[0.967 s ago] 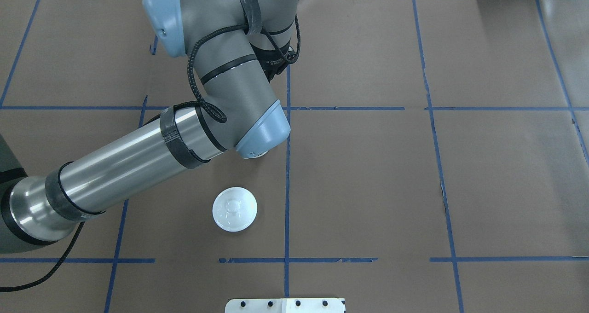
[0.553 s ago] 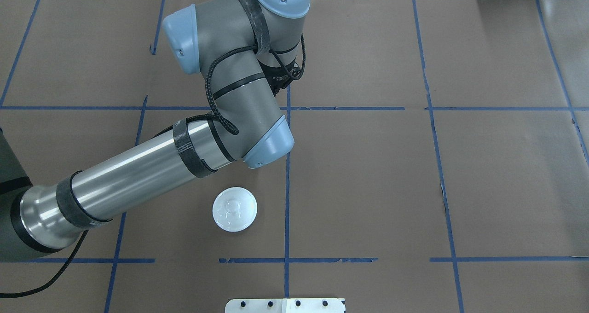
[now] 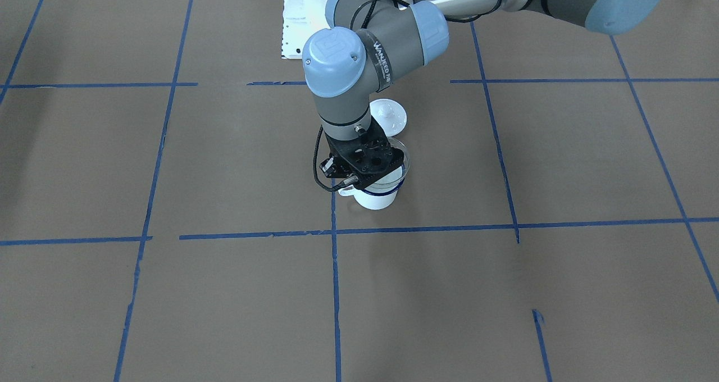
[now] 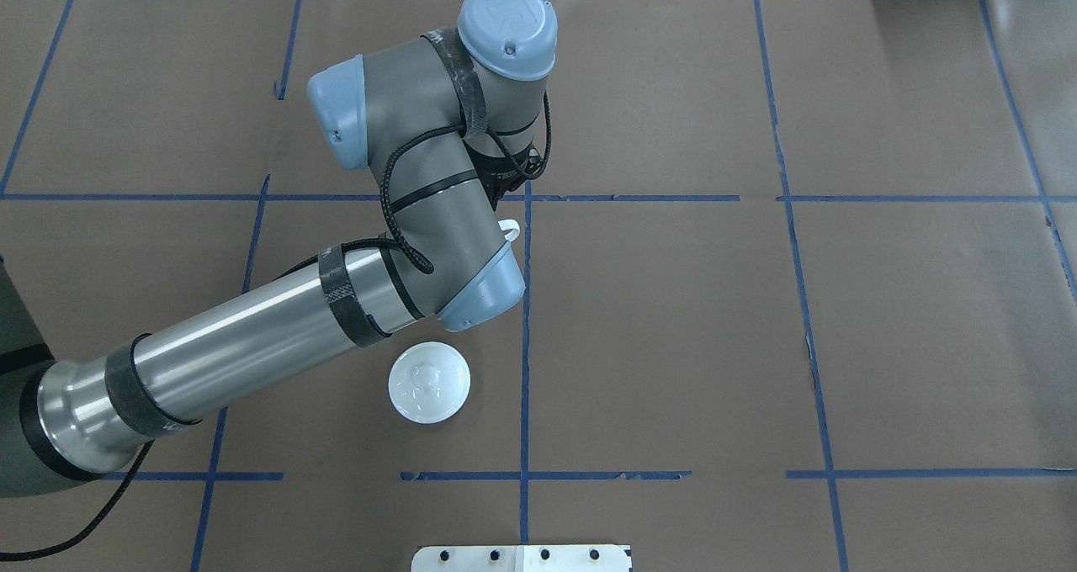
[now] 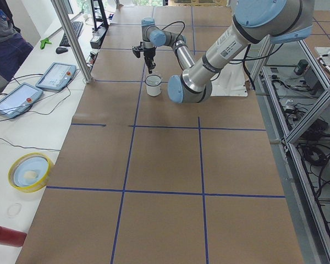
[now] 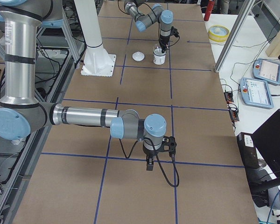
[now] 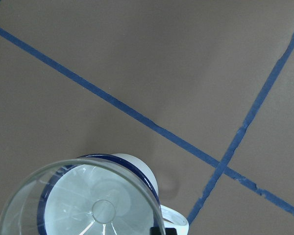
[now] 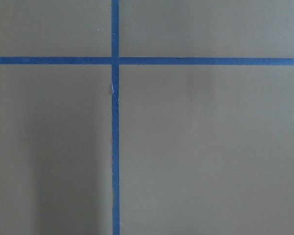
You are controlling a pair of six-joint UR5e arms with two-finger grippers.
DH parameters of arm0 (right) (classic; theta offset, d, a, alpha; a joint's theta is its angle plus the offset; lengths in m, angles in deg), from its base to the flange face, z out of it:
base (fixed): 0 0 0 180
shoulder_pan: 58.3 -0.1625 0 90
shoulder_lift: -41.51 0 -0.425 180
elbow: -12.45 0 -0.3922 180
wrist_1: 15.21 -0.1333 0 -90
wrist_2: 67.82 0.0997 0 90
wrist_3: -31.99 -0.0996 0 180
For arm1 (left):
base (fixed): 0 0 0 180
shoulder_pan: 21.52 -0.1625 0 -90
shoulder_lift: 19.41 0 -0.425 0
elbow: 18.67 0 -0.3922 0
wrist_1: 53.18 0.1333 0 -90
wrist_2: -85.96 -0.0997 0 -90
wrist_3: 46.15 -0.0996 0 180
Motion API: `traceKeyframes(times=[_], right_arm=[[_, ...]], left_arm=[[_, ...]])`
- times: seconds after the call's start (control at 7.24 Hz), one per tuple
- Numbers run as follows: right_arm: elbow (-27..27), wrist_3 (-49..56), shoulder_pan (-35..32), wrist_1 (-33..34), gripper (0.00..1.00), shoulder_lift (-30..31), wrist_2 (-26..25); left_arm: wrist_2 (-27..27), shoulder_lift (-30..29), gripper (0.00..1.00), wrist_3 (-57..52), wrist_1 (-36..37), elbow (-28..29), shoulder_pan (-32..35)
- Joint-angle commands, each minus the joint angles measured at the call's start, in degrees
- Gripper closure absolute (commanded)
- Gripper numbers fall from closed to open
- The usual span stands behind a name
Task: Place funnel on cup
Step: 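Carry the funnel over the open mug with the left gripper, then lower the funnel into the mug mouth and open the left gripper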
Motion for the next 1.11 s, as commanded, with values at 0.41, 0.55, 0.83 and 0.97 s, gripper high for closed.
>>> traceKeyframes(times=[0.41, 0.55, 0.83, 0.97], right_arm=[[0.0, 0.0, 0.0, 0.0, 0.0, 0.0, 0.0], [0.0, 0.0, 0.0, 0.0, 0.0, 0.0, 0.0], [0.0, 0.0, 0.0, 0.0, 0.0, 0.0, 0.0], [0.0, 0.0, 0.0, 0.0, 0.0, 0.0, 0.0]], left_arm=[[0.2, 1.2, 0.34, -0.1, -3.3, -0.4, -0.4], [0.0, 1.2, 0.0, -0.1, -3.4, -0.6, -0.4], [0.1, 1.2, 0.0, -0.3, -3.0, -4.2, 1.6], [1.5, 1.4, 0.0, -7.7, -0.4, -7.7, 4.0]])
